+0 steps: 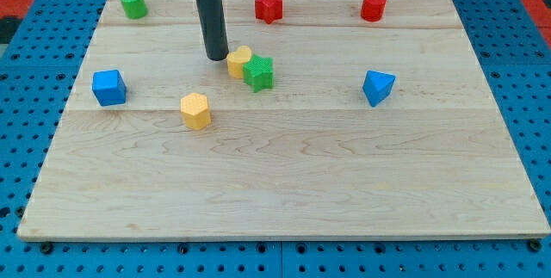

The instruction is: Push the star green towards the bottom right

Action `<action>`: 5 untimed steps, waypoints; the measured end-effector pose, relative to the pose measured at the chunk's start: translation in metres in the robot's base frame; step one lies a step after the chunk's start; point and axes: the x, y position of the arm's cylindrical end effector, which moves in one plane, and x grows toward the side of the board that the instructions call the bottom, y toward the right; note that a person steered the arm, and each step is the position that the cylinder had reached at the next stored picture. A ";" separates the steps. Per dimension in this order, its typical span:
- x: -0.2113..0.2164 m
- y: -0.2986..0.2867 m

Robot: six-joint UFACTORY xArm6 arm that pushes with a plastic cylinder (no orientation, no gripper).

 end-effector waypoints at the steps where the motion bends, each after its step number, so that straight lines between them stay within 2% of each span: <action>1: -0.021 0.034; 2: -0.019 0.037; 3: 0.031 0.050; 4: 0.053 0.099; 5: 0.119 0.132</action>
